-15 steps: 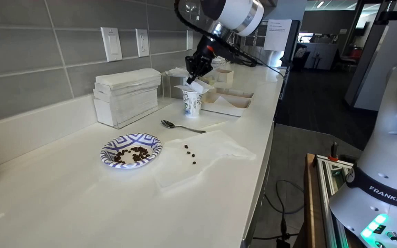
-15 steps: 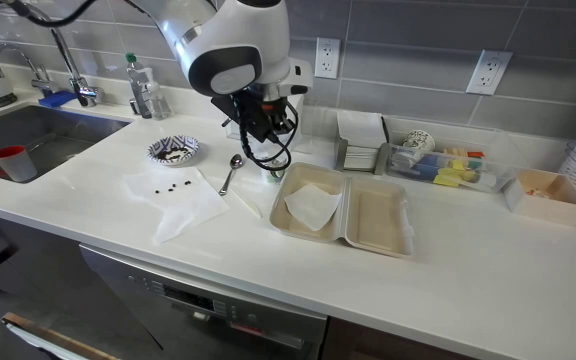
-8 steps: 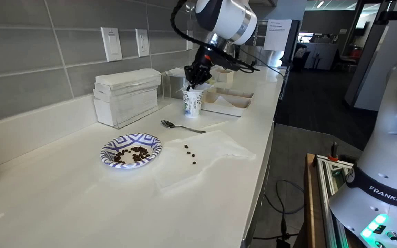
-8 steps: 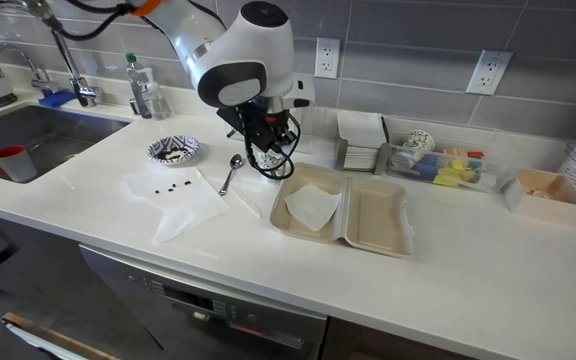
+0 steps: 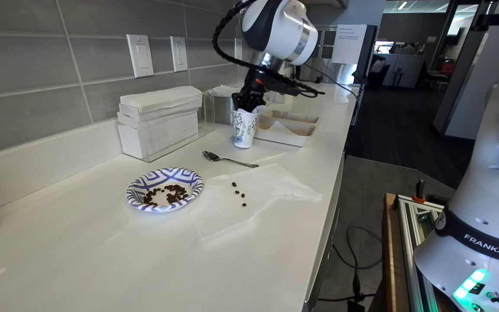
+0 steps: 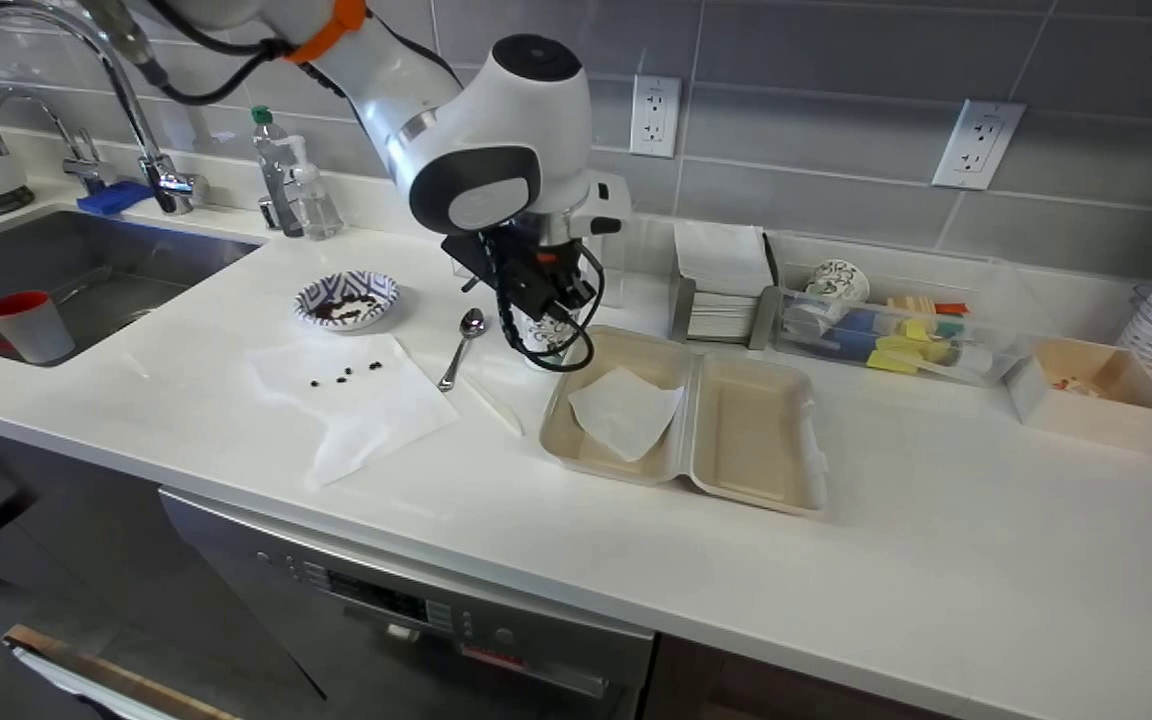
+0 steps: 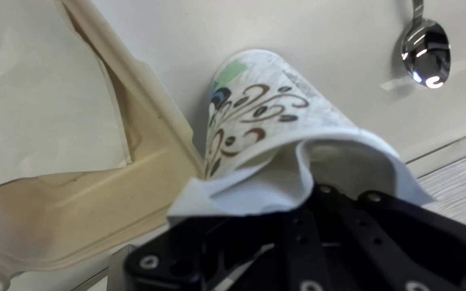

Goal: Put one paper towel in the cup

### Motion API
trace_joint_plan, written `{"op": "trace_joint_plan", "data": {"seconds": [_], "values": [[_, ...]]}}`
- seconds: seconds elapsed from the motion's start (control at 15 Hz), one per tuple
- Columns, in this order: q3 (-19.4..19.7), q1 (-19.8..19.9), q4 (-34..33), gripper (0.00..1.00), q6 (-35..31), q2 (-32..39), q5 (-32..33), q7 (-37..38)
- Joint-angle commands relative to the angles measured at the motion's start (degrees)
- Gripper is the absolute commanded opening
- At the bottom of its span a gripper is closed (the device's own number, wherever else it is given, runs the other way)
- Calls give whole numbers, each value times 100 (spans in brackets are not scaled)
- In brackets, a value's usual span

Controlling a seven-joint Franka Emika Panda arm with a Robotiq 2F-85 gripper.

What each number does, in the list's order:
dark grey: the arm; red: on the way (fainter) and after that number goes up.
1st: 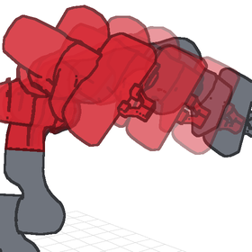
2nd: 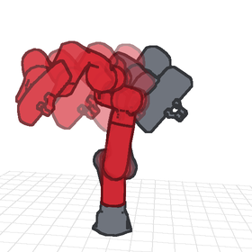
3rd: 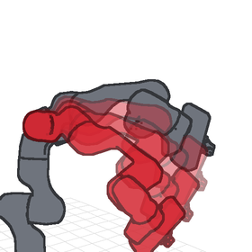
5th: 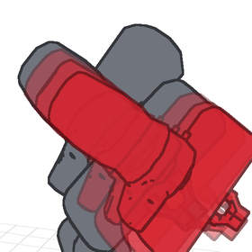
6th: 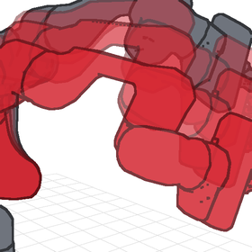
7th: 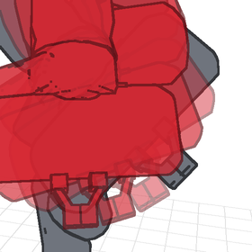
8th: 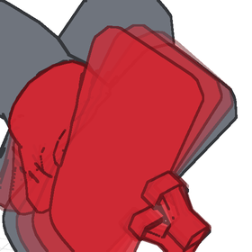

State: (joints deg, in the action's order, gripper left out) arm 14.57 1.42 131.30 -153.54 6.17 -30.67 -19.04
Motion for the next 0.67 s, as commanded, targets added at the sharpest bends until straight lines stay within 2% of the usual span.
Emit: {"op": "trace_joint_plan", "data": {"seconds": [0.0, 0.07, 0.13, 0.2, 0.6], "values": [[-336, 374, -116, 0, 23, 191, 467, 275], [-381, 428, -121, 0, 8, 207, 619, 360], [-418, 477, -128, 17, 34, 202, 766, 444], [-449, 515, -126, 27, 36, 192, 903, 535], [-534, 546, -92, 66, 441, -181, 1659, 1095]]}}
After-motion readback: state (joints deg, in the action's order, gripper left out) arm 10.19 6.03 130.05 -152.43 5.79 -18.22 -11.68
